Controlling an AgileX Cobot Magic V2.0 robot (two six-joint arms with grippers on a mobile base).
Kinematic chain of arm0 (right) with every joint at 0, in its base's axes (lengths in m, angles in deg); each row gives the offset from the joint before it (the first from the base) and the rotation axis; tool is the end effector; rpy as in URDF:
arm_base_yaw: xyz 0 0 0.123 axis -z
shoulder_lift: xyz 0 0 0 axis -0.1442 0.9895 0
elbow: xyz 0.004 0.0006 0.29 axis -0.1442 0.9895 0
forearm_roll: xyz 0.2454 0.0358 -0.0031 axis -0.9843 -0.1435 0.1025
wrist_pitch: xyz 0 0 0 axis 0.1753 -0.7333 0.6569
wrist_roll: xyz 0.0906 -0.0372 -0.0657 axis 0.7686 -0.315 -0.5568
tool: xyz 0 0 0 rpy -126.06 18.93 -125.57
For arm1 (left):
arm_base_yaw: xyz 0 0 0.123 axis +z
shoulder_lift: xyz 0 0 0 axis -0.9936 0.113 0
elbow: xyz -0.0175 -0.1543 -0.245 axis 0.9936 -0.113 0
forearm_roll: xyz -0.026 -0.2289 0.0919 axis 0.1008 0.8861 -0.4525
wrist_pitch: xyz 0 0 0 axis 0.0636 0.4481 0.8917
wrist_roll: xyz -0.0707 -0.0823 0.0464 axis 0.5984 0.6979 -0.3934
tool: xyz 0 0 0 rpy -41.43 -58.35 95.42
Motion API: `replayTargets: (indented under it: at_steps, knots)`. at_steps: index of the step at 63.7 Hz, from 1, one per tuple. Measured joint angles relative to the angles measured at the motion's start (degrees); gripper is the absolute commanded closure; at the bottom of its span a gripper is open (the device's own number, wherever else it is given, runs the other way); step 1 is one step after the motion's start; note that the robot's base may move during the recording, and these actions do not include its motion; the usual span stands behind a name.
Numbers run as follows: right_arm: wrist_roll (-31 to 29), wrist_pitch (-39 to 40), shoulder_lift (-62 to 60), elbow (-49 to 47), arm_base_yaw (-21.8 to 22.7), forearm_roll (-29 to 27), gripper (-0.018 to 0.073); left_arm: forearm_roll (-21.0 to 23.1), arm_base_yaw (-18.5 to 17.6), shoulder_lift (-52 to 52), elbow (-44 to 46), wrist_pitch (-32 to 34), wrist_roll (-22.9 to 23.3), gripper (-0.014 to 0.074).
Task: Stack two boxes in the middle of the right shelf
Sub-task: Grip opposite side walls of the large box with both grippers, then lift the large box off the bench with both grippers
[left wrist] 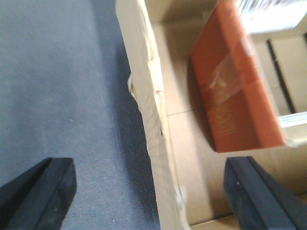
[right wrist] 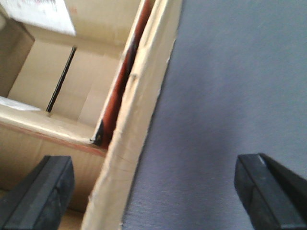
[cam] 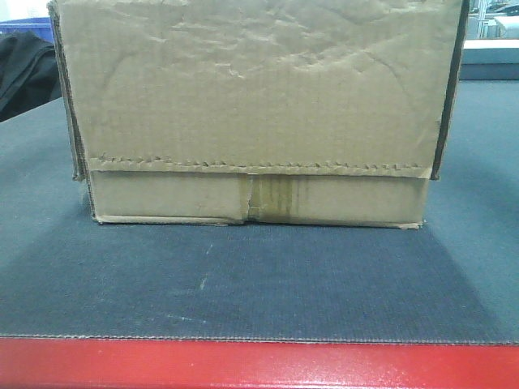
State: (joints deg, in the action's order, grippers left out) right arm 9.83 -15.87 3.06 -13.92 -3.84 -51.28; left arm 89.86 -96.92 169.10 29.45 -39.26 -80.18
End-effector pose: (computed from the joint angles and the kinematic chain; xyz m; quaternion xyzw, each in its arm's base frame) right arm 0.3271 0.0876 0.3662 -0.1174 0.9310 0.1048 0.3293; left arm 0.3943 -0.0952 0.3732 0.0973 0.9535 -0.0425 0.2820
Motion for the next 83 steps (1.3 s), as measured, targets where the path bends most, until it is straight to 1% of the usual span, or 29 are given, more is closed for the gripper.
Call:
replayTargets:
  at_steps: [8,22,24,28,30,32,36,37,38,39,41,42,44,45,46,47,50,71,83]
  knots:
    - [0.0,-0.2,3.4,0.0,0.0,-1.5,-0.0009,0.0,0.0,2.6,-0.1,0.0,0.0,0.0078]
    - [0.0,-1.8,7.3,0.0,-0.4,-1.8,-0.0006,0.2,0.0,4.7,-0.5,0.0,-0.1,0.0078]
    - [0.0,-1.8,7.6,0.0,-0.4,-1.8,0.0006,0.2,0.0,4.9,-0.5,0.0,-0.1,0.0078]
    - [0.0,-1.8,8.1,0.0,-0.6,-1.8,0.0060,0.2,0.0,5.0,-0.5,0.0,-0.1,0.0084]
    - [0.0,-1.9,8.3,0.0,-0.6,-1.8,0.0096,0.2,0.0,5.0,-0.5,0.0,-0.1,0.0097]
    - [0.0,-1.9,8.3,0.0,-0.6,-1.8,0.0155,0.2,0.0,5.0,-0.5,0.0,-0.1,0.0120]
    - [0.0,-1.9,8.4,0.0,-0.6,-1.9,0.0300,0.2,0.0,5.0,-0.5,0.0,-0.1,0.0198]
    - [0.0,-1.9,8.4,0.0,-0.6,-1.9,0.0356,0.2,0.0,5.0,-0.5,0.0,-0.1,0.0258]
    - [0.0,-1.9,8.4,0.0,-0.6,-2.0,0.0414,0.2,0.0,5.0,-0.5,0.0,-0.1,0.0291]
    - [0.0,-1.9,8.4,0.0,-0.6,-2.1,0.0453,0.2,0.0,5.0,-0.5,0.0,-0.1,0.0328]
    - [0.0,-2.1,8.4,-0.1,-0.7,-2.5,0.0529,0.2,0.0,5.0,-0.5,0.0,-0.1,0.0407]
    - [0.0,-2.0,8.4,0.0,-0.7,-2.7,0.0565,0.2,0.0,5.0,-0.5,0.0,-0.1,0.0470]
    - [0.0,-2.2,8.4,0.0,-0.8,-3.1,0.0635,0.6,0.0,5.0,-0.5,0.0,-0.1,0.0562]
    - [0.0,-2.4,8.4,-0.1,-0.8,-3.4,0.0684,1.1,0.0,5.0,-0.5,0.0,-0.1,0.0610]
    - [0.0,-2.5,8.4,-0.1,-0.9,-3.6,0.0715,1.5,0.0,5.0,-0.5,0.0,-0.1,0.0660]
    - [0.0,-2.4,8.4,-0.1,-0.9,-3.7,0.0727,1.8,0.0,5.0,-0.5,0.0,-0.1,0.0711]
    - [0.1,-2.4,8.4,-0.1,-0.9,-3.5,0.0714,2.8,-0.3,5.0,-0.5,0.0,-0.1,0.0708]
    - [0.4,-2.4,8.4,-0.1,-0.9,-3.6,0.0712,2.8,-0.5,5.0,-0.5,0.1,0.2,0.0708]
    - [0.4,-3.9,5.7,0.0,-0.9,-2.9,0.0712,2.6,-1.7,2.5,-0.7,-0.7,0.8,0.0708]
